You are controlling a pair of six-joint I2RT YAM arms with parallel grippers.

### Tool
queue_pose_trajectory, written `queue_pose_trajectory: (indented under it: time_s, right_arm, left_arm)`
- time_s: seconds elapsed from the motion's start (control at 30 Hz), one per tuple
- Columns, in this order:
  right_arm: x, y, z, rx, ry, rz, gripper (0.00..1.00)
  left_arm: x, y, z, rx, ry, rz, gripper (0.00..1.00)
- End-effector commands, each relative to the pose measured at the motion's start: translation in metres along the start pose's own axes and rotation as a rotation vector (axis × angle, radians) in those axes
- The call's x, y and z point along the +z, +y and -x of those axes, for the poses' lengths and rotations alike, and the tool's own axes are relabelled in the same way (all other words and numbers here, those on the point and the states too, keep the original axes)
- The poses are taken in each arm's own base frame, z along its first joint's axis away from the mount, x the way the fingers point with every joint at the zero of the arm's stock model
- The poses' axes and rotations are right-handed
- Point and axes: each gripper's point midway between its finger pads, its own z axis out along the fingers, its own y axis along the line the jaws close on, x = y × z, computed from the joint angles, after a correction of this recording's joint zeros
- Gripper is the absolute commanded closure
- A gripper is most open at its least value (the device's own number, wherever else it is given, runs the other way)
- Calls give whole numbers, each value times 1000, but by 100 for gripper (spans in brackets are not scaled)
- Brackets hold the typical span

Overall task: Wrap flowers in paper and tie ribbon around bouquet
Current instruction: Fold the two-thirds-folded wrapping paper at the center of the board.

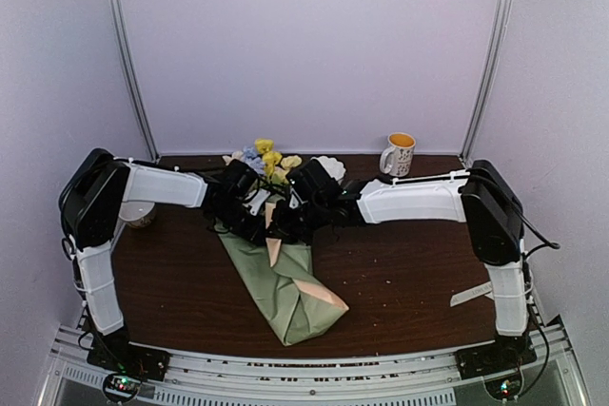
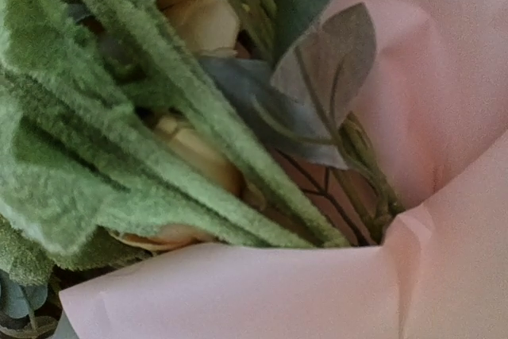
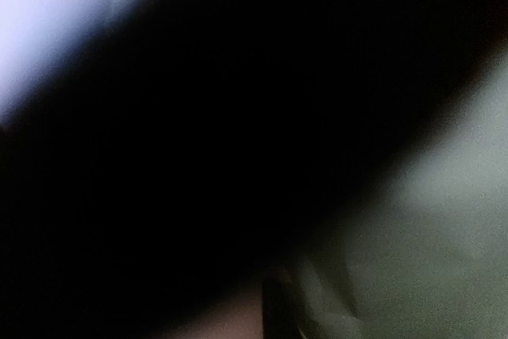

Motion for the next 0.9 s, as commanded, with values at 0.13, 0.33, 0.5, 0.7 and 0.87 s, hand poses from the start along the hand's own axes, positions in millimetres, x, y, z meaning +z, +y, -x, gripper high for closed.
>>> queue_pose_trajectory:
  time_s: [0.13, 0.33, 0.5, 0.7, 0.87]
  right_arm:
    - [1, -8, 11, -30, -71, -57, 100]
    - [13, -19, -8, -92, 53, -95, 100]
    - [13, -31, -17, -158, 78, -143, 100]
    - [12, -30, -16, -222, 71, -152, 100]
    - [8, -26, -16, -257, 63, -157, 100]
  left_arm:
    - [-26, -29, 18, 40, -111, -195, 39]
    - [-46, -15, 20, 98, -84, -101, 42]
    - [-80, -27, 12, 157, -71, -145, 46]
    - [-122, -58, 26, 158, -203, -302, 42]
    - [-111, -71, 40, 102, -230, -408, 31]
